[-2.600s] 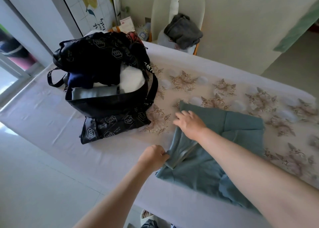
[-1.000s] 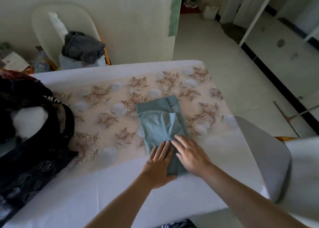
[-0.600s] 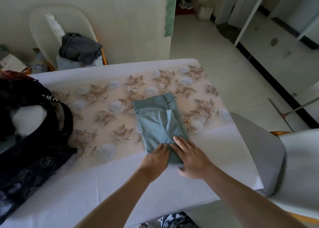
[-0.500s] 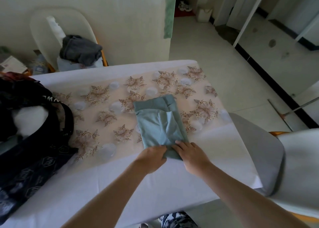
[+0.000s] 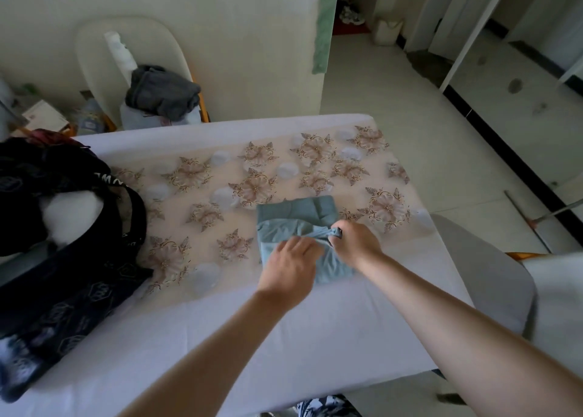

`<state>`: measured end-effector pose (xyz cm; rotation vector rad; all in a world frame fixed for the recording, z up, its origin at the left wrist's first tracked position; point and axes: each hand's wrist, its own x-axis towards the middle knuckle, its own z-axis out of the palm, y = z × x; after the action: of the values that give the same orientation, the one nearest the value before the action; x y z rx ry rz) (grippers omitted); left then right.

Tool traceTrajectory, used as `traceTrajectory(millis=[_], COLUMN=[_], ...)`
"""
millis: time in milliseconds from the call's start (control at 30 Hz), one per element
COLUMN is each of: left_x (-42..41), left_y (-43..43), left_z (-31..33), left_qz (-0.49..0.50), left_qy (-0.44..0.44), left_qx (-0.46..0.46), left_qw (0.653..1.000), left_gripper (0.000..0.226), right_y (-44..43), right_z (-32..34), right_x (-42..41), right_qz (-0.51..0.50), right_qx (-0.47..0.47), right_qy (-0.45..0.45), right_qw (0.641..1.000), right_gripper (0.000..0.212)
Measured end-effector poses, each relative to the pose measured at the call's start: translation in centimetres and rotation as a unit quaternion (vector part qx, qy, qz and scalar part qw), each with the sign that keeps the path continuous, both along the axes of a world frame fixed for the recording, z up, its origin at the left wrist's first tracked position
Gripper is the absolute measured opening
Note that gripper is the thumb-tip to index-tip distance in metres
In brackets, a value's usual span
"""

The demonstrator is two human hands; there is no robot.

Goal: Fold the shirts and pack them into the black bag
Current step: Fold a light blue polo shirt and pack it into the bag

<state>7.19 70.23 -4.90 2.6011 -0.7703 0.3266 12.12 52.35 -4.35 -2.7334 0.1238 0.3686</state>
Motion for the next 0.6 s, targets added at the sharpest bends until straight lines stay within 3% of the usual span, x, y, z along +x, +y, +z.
traceTrajectory(millis=[100, 167, 267, 300, 367, 467, 600], left_x=[-0.9, -0.5, 0.2, 0.5, 1.0, 1.2, 0.2], left_y=[0.3, 1.3, 1.8, 1.9, 2.4, 3.9, 5.5], left_z=[-4.3, -6.0, -6.4, -6.5, -7.0, -7.8, -7.3], left_qz=[0.005, 0.029, 0.018, 0.015, 0.013, -0.003, -0.035], left_qy=[0.157, 0.213, 0.233, 0.236, 0.227, 0.166, 0.066], left_qx=[0.170, 0.190, 0.197, 0.188, 0.170, 0.195, 0.175], left_qw=[0.973, 0.958, 0.952, 0.953, 0.959, 0.967, 0.982], left_gripper=[0.066, 0.075, 0.077, 0.078, 0.085, 0.098, 0.092], right_y=[0.2, 0.4, 0.9, 1.1, 0.9, -0.5, -0.9], right_z=[-1.3, -2.2, -3.6, -4.1, -5.1, -6.4, -6.9], right_x=[0.0, -0.5, -1.8, -2.3, -3.2, -3.6, -3.2], right_qz=[-0.009, 0.016, 0.189, 0.257, 0.326, 0.325, 0.319], right_qx=[-0.036, -0.060, -0.078, -0.079, -0.096, -0.115, -0.106], right_qy=[-0.051, -0.126, -0.280, -0.286, -0.190, -0.028, -0.019], right_qw=[0.998, 0.990, 0.938, 0.920, 0.921, 0.938, 0.941], right_gripper=[0.024, 0.029, 0.039, 0.042, 0.063, 0.090, 0.099])
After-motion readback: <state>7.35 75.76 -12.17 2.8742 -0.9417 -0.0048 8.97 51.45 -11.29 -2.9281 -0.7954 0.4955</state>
